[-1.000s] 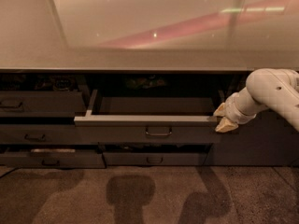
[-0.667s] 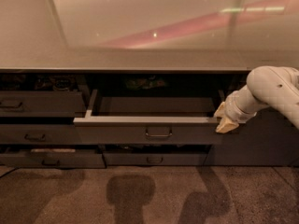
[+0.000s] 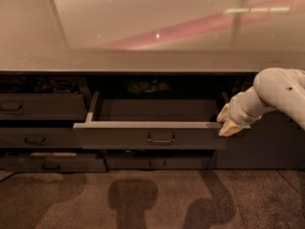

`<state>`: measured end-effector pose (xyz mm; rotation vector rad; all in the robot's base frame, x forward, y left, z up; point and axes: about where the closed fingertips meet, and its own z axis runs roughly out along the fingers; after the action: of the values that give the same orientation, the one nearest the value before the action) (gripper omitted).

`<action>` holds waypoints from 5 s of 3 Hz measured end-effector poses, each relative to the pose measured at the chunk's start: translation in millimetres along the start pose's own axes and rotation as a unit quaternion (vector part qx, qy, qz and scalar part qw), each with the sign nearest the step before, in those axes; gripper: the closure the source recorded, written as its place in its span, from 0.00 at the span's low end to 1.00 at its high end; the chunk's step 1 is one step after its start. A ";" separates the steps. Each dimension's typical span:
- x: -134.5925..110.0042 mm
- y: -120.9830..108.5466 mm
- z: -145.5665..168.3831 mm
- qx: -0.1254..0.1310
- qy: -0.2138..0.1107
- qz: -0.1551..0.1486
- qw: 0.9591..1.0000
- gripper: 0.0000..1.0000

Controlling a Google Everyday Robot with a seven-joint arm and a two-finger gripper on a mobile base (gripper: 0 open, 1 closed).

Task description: Open top drawer

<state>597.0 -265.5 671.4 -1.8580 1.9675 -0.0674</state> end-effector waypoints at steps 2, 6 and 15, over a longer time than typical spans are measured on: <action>-9.4 2.3 -23.2 0.017 -0.007 -0.001 1.000 1.00; -16.2 3.8 -64.0 0.035 -0.018 0.010 0.999 1.00; -2.7 -55.4 -9.0 -0.026 0.066 0.059 0.996 0.00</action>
Offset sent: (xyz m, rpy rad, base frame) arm -0.0675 -0.0120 0.2142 -0.0034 -0.2881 -0.0610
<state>646.2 -270.8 698.2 -1.8073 2.1848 -0.1078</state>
